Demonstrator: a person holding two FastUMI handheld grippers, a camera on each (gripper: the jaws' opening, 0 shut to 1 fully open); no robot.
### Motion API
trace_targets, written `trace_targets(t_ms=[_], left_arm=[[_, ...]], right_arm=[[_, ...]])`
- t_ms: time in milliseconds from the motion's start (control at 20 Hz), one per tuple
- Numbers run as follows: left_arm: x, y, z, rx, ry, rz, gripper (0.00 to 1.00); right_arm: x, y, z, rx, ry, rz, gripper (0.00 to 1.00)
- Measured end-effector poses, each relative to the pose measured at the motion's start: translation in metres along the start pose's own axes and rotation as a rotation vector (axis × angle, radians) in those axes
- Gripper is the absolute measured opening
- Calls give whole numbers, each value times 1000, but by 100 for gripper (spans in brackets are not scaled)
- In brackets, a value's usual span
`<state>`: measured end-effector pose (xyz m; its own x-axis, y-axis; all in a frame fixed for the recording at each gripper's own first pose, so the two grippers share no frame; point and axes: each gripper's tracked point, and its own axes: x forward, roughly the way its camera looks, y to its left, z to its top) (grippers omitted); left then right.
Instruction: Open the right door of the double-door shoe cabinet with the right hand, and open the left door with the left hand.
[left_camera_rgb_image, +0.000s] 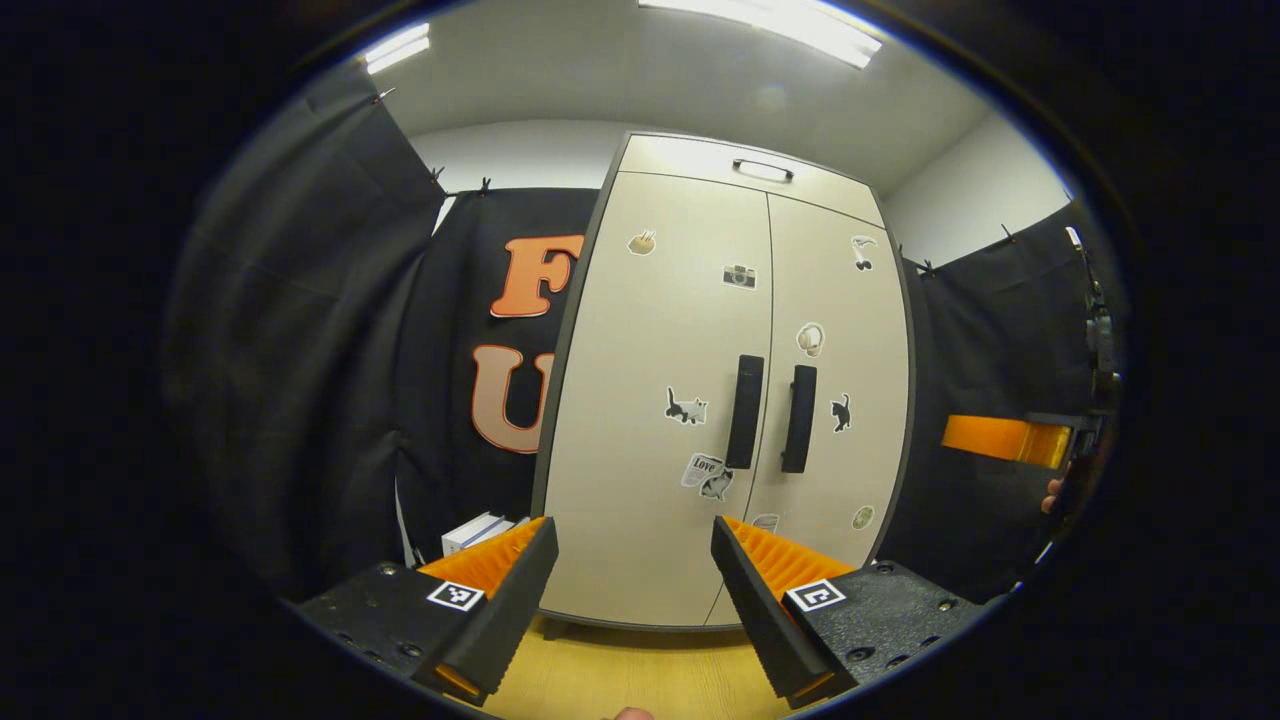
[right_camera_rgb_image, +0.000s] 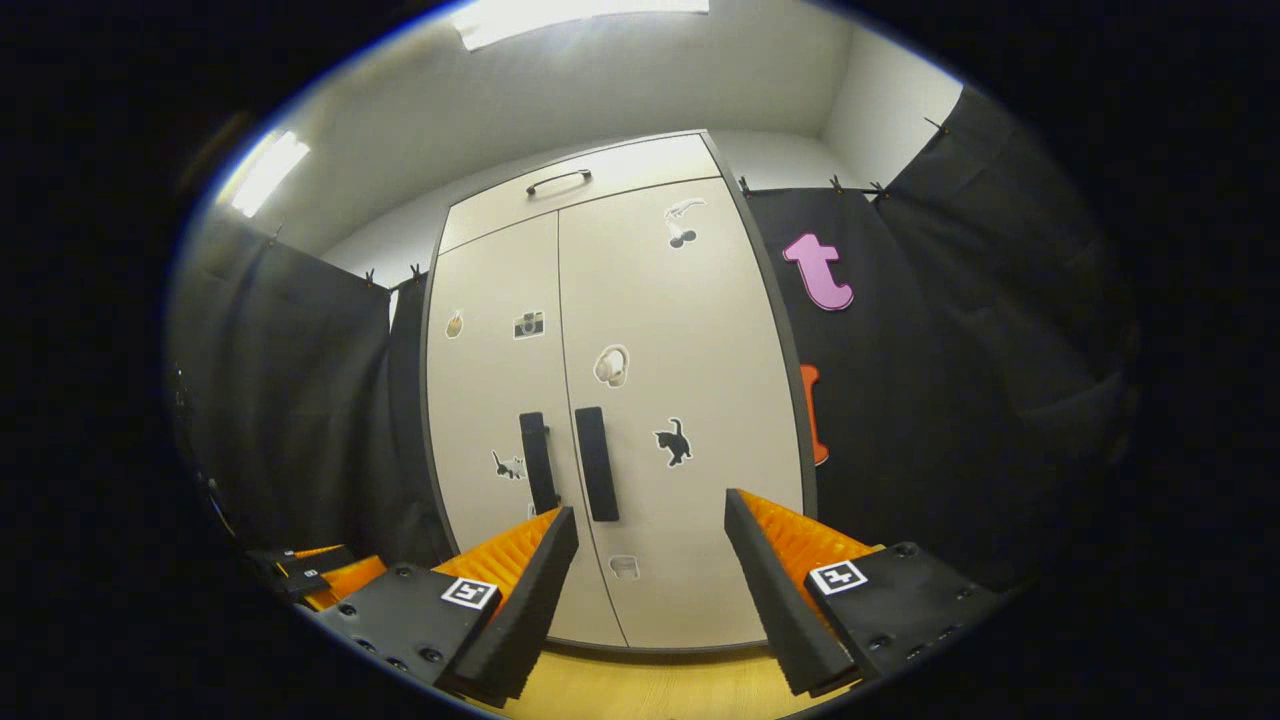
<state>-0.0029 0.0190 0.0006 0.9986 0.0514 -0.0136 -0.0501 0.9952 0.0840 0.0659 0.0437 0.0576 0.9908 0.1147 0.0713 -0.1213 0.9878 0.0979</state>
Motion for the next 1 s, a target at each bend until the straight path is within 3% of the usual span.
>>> trace_targets(t_ms=[350,650,950,1000], left_arm=[[-18,26,-1,15,3,72,94],[-31,47,7,29,-18,129,94],[-33,65,8,41,-24,175,94],[-33,66,8,43,-25,178,94]], right_arm=[[90,32,14,46,35,65,97],[166,30,4,-34,64,-5,97],[196,20,-20,-110,117,-79,99],[199,20,-17,-124,93,-83,93]])
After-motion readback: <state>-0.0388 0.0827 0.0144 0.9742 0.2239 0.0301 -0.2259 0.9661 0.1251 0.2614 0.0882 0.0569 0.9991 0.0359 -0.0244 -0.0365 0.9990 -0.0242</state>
